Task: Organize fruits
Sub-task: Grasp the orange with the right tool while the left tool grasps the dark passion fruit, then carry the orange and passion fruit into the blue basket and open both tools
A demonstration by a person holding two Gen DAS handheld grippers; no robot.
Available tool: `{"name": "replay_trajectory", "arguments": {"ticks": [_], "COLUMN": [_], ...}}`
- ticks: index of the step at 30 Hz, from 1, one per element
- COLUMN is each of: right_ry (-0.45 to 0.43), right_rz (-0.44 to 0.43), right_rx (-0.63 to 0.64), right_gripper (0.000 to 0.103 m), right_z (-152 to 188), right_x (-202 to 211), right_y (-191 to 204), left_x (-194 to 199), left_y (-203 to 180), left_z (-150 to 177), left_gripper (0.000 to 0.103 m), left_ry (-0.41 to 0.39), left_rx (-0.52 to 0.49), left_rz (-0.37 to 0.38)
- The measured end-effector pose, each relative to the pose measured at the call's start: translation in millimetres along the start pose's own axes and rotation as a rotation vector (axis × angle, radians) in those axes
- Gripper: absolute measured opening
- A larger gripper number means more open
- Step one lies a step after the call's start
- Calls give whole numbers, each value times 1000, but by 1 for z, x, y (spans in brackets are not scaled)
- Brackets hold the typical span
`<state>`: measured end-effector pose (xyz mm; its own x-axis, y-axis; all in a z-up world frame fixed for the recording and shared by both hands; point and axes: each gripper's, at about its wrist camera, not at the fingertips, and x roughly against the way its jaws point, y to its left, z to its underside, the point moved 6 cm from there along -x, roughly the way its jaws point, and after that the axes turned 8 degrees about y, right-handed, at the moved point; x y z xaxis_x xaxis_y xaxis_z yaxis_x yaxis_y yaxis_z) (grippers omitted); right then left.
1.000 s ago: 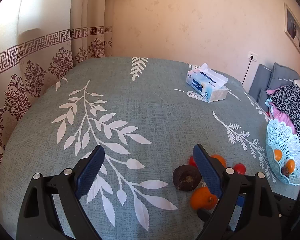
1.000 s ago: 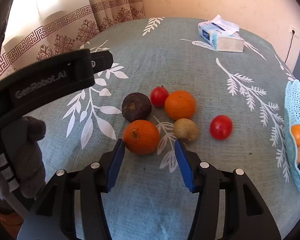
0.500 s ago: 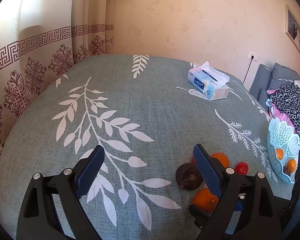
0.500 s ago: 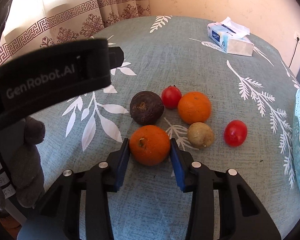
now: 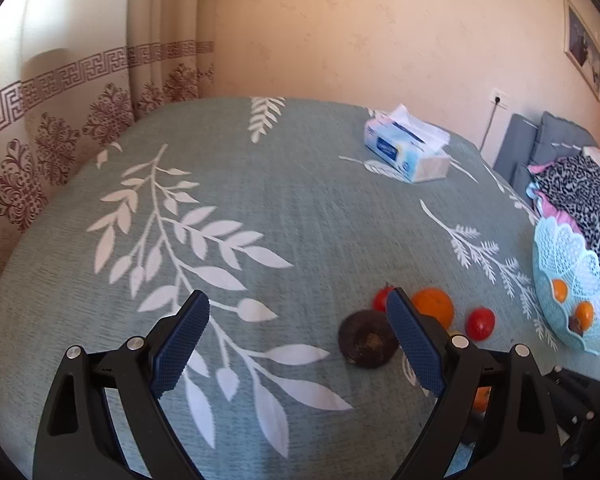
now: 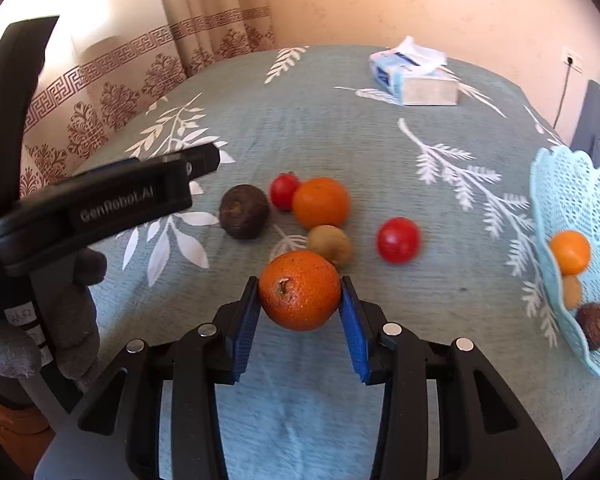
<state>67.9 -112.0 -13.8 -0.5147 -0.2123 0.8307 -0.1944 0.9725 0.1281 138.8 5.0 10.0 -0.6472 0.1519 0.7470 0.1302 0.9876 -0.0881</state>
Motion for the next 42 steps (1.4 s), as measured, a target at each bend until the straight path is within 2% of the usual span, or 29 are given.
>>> {"name": "replay_trajectory", "arguments": {"ticks": [6,8,10,14,23,33,42], "right_ry": [-20,-24,-30,-42,-80,-139,-185], "right_rz": [18,15,13,10,10,36,95], "right_rx": [-20,-28,-35,-48,-88,-156,-248], "right_gripper": [41,41,41,41,41,41,41], "right_z": [6,9,10,12,12,8,13], "right_x": [10,12,15,20,34,57,79], "right_y": [-13,-17,-20,-25,-39,-68,-113], "left_x": [-14,-18,-23,-32,-38,-30,-13], "left_y": [-14,-19,-23,-29,-43,-42,-54], "left_z": [9,13,16,20,25,24,18], "left_gripper": [89,85,77,72,42,42,42], "left_ry": [48,66,85,122,153,134,95], "left_rx": [-39,-53,-63,-74,-103,-96,-110], "left_rz": [27,36,45,70,144,121,110]}}
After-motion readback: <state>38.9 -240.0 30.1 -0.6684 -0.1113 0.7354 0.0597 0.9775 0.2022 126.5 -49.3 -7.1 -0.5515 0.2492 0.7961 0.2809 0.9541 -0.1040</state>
